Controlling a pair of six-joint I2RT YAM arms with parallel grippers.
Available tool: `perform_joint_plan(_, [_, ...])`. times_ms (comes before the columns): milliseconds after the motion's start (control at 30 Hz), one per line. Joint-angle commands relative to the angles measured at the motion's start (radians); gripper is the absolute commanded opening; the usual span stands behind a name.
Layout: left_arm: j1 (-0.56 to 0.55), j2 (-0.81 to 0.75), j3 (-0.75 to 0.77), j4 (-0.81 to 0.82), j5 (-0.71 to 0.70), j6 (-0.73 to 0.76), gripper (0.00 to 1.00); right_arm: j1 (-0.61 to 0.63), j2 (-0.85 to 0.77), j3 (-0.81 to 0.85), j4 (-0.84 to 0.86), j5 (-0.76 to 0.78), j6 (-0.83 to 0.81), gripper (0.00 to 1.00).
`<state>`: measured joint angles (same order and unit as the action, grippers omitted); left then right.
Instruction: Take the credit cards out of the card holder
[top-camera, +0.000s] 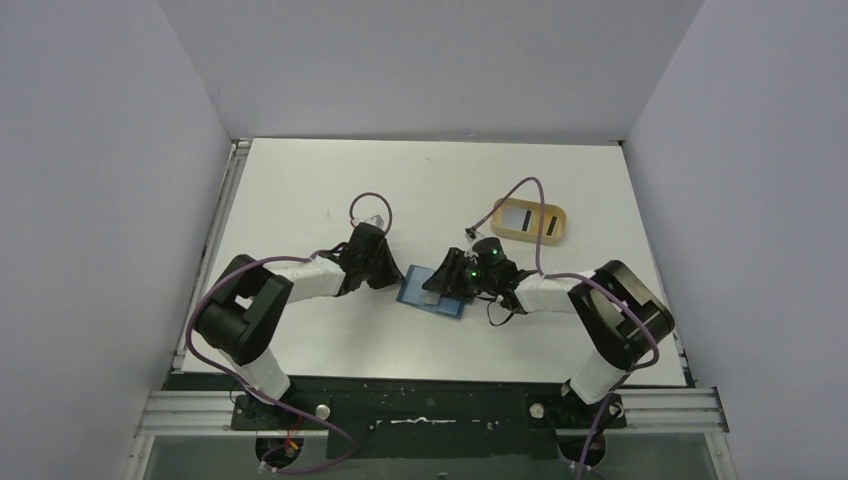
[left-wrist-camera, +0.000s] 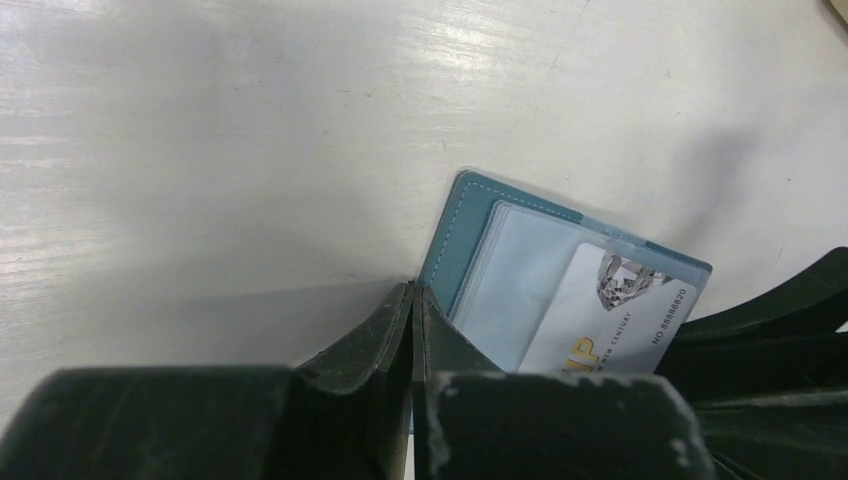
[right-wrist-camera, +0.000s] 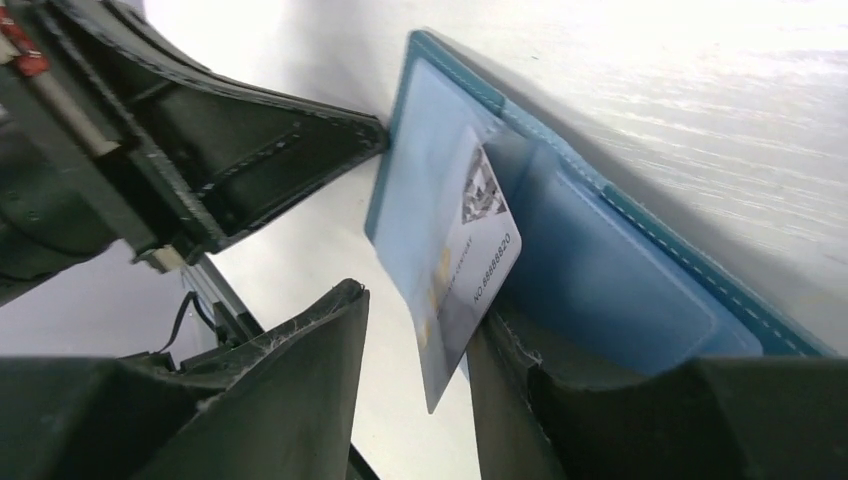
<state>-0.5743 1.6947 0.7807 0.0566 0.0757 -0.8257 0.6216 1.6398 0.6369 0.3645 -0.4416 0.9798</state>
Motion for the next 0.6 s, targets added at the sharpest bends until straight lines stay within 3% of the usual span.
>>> perform_joint_plan(0, [0.001, 0.03, -0.02, -0.095, -0.012, 0.033, 0.0, -0.001, 0.015, -0.016, 0.046, 0.032, -0.017, 0.41])
perform_joint_plan(233, [0.001, 0.033, -0.02, -0.098, -0.011, 0.039, 0.0, -0.012, -0.005, -0.03, -0.045, 0.067, -0.065, 0.15])
perform_joint_plan(333, [0.001, 0.033, -0.02, -0.099, -0.011, 0.04, 0.0, -0.015, -0.031, -0.027, -0.095, 0.077, -0.086, 0.1])
perform_joint_plan(567, [0.003, 0.033, -0.017, -0.104, -0.01, 0.045, 0.0, -0.049, -0.126, -0.008, -0.261, 0.053, -0.176, 0.1])
